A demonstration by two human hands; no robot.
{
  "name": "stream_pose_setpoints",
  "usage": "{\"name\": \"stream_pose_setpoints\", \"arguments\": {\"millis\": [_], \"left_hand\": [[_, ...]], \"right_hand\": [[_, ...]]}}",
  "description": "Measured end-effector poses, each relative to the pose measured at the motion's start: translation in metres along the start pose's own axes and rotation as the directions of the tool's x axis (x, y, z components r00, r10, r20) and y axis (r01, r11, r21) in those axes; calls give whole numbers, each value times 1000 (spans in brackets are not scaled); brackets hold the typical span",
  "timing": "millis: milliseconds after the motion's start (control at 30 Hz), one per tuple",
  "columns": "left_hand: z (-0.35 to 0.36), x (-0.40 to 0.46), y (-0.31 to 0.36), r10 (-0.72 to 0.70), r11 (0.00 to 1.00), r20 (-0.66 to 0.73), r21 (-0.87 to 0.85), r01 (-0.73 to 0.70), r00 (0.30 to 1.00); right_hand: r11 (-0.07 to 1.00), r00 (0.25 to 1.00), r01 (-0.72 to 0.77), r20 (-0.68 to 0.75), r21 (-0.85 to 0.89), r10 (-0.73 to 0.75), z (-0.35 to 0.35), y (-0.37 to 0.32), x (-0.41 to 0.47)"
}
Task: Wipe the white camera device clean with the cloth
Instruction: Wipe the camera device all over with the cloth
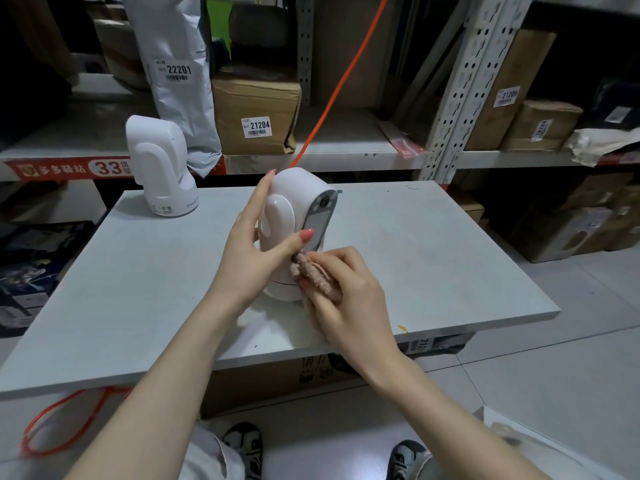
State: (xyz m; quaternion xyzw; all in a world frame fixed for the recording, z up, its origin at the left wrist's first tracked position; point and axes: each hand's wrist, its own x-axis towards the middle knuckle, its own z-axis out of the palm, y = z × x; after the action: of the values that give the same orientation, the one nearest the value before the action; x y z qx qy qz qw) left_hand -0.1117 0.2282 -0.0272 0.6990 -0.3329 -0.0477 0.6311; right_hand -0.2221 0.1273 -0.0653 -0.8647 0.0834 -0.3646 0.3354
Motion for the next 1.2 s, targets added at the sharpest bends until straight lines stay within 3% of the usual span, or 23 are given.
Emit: {"name": "stream_pose_setpoints", "arguments": {"millis": [100, 233, 467, 733, 1000, 1200], "left_hand": [[0, 1, -1, -5, 1000, -25, -2, 5, 1000], [1, 3, -5, -27, 999, -37, 16, 28, 999], [0, 6, -15, -25, 999, -79, 45, 29, 997], [-1, 5, -17, -79, 995, -151, 45, 87, 985], [-8, 8, -16, -196, 979, -282, -105, 172, 939], [-3, 6, -11, -226, 963, -319, -214, 163, 920]], "right_hand": [[998, 999, 38, 3, -52, -38, -4, 6, 2], [982, 999, -20, -43, -188, 12, -11, 21, 12], [988, 991, 131, 5, -83, -131, -5, 10, 8], [986, 993, -116, -48, -121, 111, -7, 26, 15], [966, 971, 225, -50, -132, -233, 0, 8, 6], [999, 984, 20, -175, -26, -25, -6, 10, 15]]}}
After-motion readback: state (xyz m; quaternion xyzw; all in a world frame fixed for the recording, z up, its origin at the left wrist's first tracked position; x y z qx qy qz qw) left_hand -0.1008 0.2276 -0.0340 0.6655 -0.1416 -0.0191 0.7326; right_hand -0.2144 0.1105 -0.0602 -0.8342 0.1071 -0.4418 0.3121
